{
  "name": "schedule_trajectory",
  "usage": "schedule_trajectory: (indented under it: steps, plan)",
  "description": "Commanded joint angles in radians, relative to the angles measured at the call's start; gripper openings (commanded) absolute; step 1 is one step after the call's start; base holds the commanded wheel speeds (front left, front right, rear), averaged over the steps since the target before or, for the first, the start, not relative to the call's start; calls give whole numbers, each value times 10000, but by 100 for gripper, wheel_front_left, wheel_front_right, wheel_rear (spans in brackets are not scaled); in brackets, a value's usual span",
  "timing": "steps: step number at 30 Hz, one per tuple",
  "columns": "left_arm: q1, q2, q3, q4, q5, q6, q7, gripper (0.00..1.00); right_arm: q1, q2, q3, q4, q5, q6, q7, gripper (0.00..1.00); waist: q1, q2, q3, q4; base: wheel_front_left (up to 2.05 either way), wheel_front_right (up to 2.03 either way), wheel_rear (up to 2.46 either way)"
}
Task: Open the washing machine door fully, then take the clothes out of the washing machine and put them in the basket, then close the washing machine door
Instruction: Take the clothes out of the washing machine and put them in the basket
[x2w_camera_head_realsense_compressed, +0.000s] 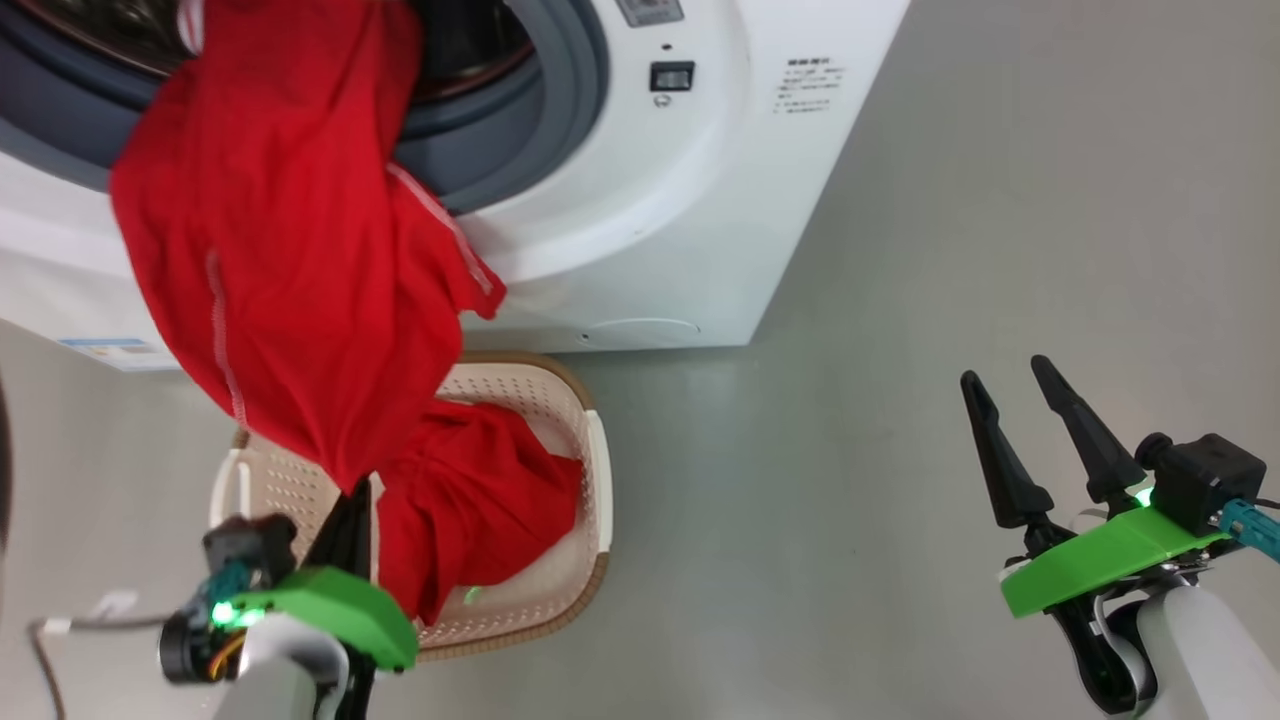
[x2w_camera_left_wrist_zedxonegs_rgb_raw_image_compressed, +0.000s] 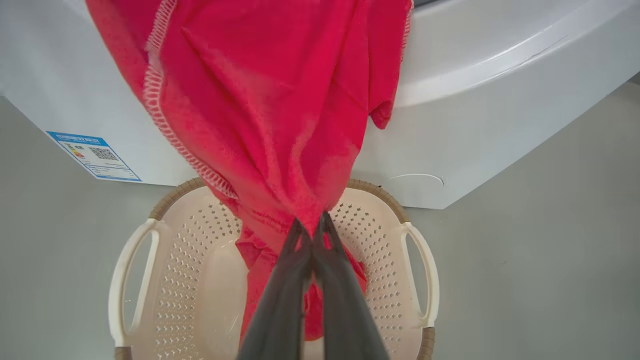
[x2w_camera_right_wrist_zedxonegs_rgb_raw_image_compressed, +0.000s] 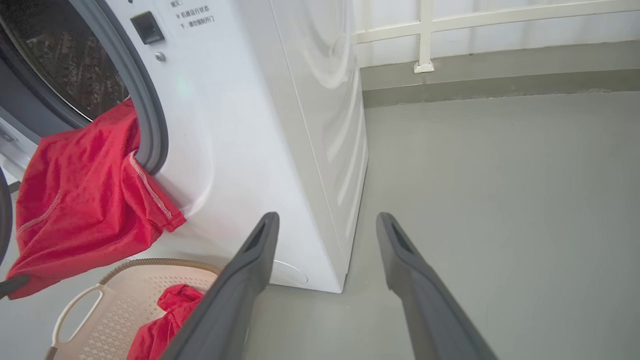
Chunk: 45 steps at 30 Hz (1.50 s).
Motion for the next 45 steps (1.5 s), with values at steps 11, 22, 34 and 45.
schedule_trajectory:
  steps: [11, 22, 34, 45]
  plan:
    - [-3089, 168, -64, 4380, 55, -350, -564, 0, -598, 180, 318, -363, -71, 16, -118, 100, 0, 0, 1192, -740, 0, 0, 0]
    - [-4663, 574, -122, 6054, 34, -345, -639, 6, -1060, 331, 429, -408, -68, 16, -118, 100, 0, 0, 1882, -1167, 0, 0, 0]
    - [-4498, 658, 127, 5566, -143, -374, -648, 100, -1010, 304, 215, -318, -143, 16, -118, 100, 0, 0, 1411, -863, 0, 0, 0]
    - [-3518, 532, 683, 3740, -83, -427, -648, 100, -701, 109, 106, -216, -126, 16, -118, 100, 0, 0, 629, -323, 0, 0, 0]
